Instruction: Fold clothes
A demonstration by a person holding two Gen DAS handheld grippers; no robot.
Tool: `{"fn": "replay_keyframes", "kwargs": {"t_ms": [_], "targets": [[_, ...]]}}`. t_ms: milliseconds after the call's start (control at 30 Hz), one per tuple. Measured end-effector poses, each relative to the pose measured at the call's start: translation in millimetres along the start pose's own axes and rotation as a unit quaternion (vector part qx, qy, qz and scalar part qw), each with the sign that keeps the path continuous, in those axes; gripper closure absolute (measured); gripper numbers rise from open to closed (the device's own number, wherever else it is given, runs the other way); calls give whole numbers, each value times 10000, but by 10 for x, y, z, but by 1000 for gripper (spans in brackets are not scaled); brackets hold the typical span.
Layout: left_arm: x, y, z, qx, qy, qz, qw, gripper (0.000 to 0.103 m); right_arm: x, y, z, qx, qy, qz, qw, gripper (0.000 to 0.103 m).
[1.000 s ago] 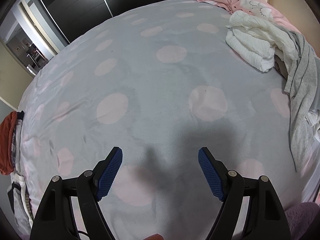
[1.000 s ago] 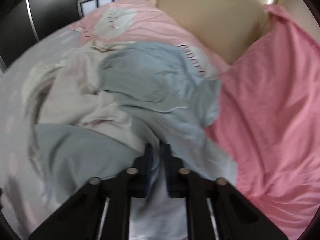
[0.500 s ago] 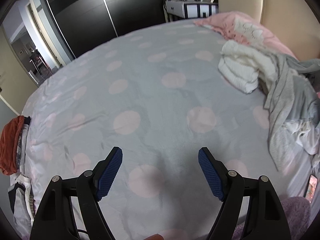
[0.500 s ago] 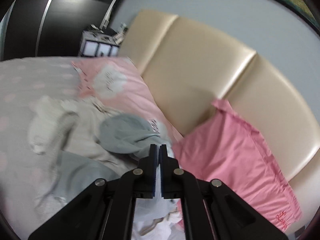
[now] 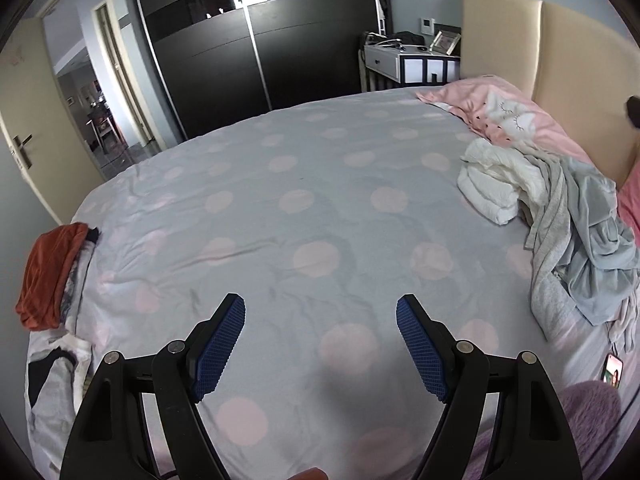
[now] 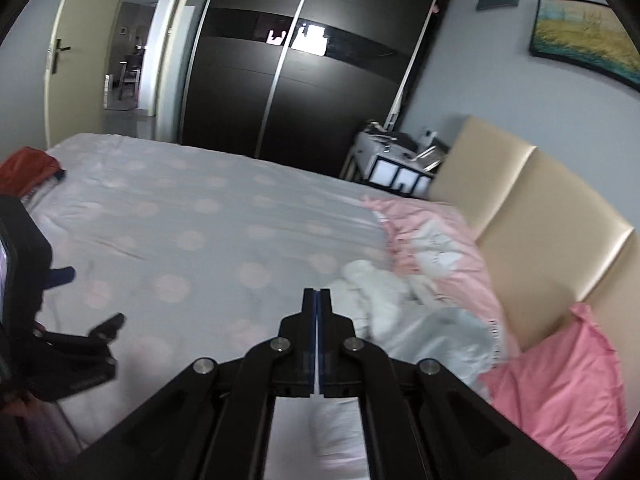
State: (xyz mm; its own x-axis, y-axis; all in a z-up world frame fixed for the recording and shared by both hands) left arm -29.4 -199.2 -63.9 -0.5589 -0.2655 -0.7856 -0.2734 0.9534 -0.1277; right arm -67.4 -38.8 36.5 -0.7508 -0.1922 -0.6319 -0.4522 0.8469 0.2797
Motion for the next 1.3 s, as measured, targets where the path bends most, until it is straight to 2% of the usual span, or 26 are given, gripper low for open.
{"fn": "replay_keyframes", "kwargs": {"t_ms": [167, 333, 467, 500, 533, 700, 833, 933, 1233, 1300], "targets": [[18, -167, 115, 56, -45, -90, 9999, 24, 264, 84, 141, 515, -639, -127, 9965, 103], [171, -331, 177, -7, -160, -101, 9998, 24, 541, 522, 623, 1191, -1421, 40, 9826, 98], [334, -426, 222, -129, -151, 41, 9998, 24, 715, 1157, 999, 1973, -1884, 97, 9620, 80], [378, -445, 234, -172, -124, 93, 9997, 24, 753, 1336, 1080, 2177, -1993, 85, 9554, 78], [429, -466, 248, -223, -90, 125, 9996, 24, 771, 1481, 1155, 2343, -2066, 87, 9499, 76], [742, -480, 322, -234, -130, 62, 9996, 24, 916, 2181, 1402, 3064, -2299, 228, 9234, 56], [1023, -464, 360, -190, -422, -52, 9989, 19, 1201, 2447, 1480, 3152, -2484, 350, 9153, 55], [1173, -455, 365, -189, -534, -233, 9981, 19, 1490, 2533, 1517, 3173, -2607, 293, 9113, 55], [1489, -403, 380, -291, -943, 29, 9951, 19, 2128, 2706, 1686, 3873, -2852, -87, 8767, 54], [1503, -360, 362, -206, -914, -3, 9956, 19, 2172, 2713, 1699, 3914, -2843, -125, 8751, 59]]}}
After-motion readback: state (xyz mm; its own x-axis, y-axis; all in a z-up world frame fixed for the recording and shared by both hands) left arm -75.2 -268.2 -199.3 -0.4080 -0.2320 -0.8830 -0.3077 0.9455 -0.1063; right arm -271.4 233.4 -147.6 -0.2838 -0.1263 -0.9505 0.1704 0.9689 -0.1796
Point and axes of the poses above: each gripper's, at about its wrist camera, not at the fingertips, and x roughly the way its jaws point, y to its right, z to its underside, the point moved 1 cm from there along x, roughly the way its jaws point, and after that the axes turned 3 degrees about -y, right-handed, at the moved point
